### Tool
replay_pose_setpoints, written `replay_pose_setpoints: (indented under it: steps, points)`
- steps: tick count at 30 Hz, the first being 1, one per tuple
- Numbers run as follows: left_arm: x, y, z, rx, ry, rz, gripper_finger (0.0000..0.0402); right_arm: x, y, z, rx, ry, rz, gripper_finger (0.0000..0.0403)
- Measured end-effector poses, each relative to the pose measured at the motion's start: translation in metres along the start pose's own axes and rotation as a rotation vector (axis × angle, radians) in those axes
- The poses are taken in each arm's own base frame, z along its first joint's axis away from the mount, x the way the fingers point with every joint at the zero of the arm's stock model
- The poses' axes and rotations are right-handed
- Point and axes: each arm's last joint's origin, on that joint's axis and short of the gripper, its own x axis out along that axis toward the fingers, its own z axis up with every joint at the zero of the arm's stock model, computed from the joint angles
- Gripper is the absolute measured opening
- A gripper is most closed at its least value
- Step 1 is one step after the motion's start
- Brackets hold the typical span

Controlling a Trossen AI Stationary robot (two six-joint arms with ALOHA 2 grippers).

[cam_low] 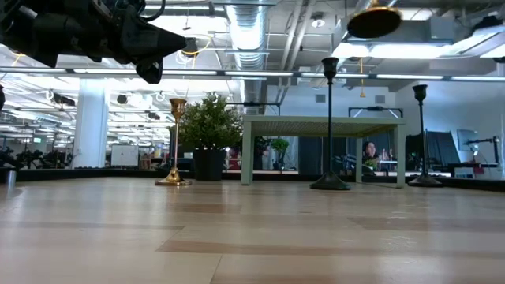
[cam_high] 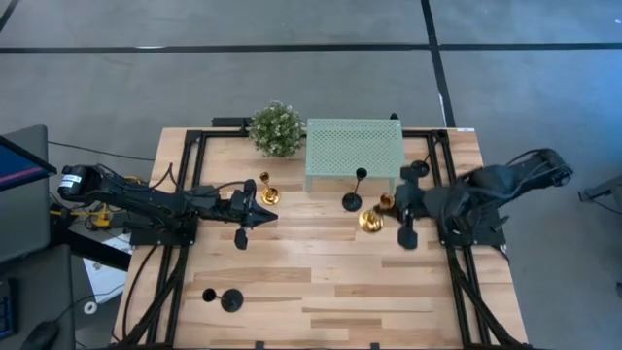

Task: Pick & Place candle stick holders
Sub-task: Put the bottom golden candle holder on the shelf

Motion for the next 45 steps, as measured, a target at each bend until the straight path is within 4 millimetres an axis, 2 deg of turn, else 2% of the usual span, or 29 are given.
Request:
replay_pose_setpoints:
  steps: [10,18,28,36,45]
  points:
    - [0.000,0.000,-0.002,0.000,0.019,0.001,0.0009,-0.020,-0.052,0.042,0.011,-0.094,-0.146,0.0004]
    - [0.000,0.000,-0.002,0.000,0.025,0.001,0.0009,-0.023,-0.095,0.057,0.025,-0.089,-0.262,0.0003]
    - [0.000,0.000,-0.003,-0.001,0.031,0.001,0.0009,0.017,-0.161,0.064,0.033,0.037,-0.357,0.0003]
    - [0.000,0.000,-0.003,-0.004,0.032,0.001,0.0009,0.043,-0.217,0.053,0.121,0.106,-0.361,0.0003]
    - [0.000,0.000,-0.005,-0.004,0.043,0.001,0.0009,0.058,-0.264,0.037,0.219,0.123,-0.336,0.0001]
